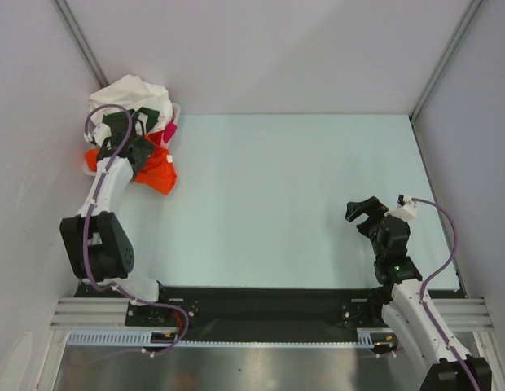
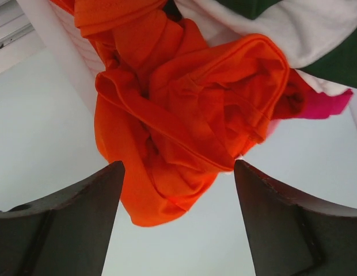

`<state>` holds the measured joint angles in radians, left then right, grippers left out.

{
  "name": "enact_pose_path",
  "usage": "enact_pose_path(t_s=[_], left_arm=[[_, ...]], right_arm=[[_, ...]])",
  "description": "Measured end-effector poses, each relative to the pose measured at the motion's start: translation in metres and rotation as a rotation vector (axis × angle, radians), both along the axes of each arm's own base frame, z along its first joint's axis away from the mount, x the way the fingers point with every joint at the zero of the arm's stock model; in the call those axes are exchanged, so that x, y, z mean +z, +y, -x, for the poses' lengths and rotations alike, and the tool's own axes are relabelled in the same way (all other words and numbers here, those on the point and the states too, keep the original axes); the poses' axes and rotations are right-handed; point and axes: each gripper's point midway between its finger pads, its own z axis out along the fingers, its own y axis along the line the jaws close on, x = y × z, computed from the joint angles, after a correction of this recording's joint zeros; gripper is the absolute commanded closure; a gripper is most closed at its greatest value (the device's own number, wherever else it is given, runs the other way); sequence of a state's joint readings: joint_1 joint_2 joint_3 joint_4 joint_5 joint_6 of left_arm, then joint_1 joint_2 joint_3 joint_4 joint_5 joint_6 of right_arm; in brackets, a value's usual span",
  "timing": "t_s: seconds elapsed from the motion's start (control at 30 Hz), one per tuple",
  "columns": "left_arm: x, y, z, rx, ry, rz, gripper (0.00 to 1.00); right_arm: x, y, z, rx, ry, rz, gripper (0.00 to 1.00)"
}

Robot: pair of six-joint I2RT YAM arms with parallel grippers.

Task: Fold and stack the t-shirts
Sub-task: Grab the tshirt from the pile

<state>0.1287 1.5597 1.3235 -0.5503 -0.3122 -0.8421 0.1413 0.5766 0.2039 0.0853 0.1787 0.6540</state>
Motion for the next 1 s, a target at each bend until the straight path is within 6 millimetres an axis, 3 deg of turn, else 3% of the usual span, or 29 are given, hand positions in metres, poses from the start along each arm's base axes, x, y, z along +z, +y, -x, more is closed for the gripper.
enact_pose_path(t_s=[0.2,0.27,0.33,0.37,0.5,0.6,0.7,0.8,0.93,1.0], left_arm=[[-0.027,0.008,-0.024,0.028,0.059,0.032,0.51],[-0.035,0.009,-0.035,0.029,0.065,0.063,0.78],[-0.042,0.012,-0.043,0.031,0.072,0.089,0.96],[-0.046,0.014,-0.047,0.031,0.078,0.100,1.00],[-0.051,0.019,-0.052,0.031,0.096,0.127,1.00],[-0.044,0.020,-0.048,0.034,0.090,0.128,1.00],[-0.020,0.018,-0.043,0.030,0.047,0.123,1.00],[0.029,0.011,-0.032,0.014,-0.061,0.130,1.00],[0.119,-0.004,-0.002,-0.016,-0.295,0.138,1.00],[0.176,-0.012,0.019,-0.042,-0.456,0.128,1.00]], right_arm=[[0.000,0.000,0.000,0.003,0.000,-0.001,0.00],[0.000,0.000,0.001,0.003,-0.001,-0.001,0.00],[0.000,0.000,0.001,0.003,-0.003,-0.001,0.00],[0.000,0.000,0.001,0.003,-0.003,-0.001,0.00],[0.000,0.000,0.001,0.003,-0.002,-0.001,0.00],[0.000,0.001,0.001,0.003,-0.001,-0.001,0.00],[0.000,0.000,0.001,0.003,0.000,-0.001,0.00],[0.001,0.000,0.001,0.003,-0.003,-0.001,0.00],[0.001,0.001,0.001,0.004,-0.005,-0.001,0.00],[0.001,0.001,0.001,0.006,-0.005,0.000,0.00]])
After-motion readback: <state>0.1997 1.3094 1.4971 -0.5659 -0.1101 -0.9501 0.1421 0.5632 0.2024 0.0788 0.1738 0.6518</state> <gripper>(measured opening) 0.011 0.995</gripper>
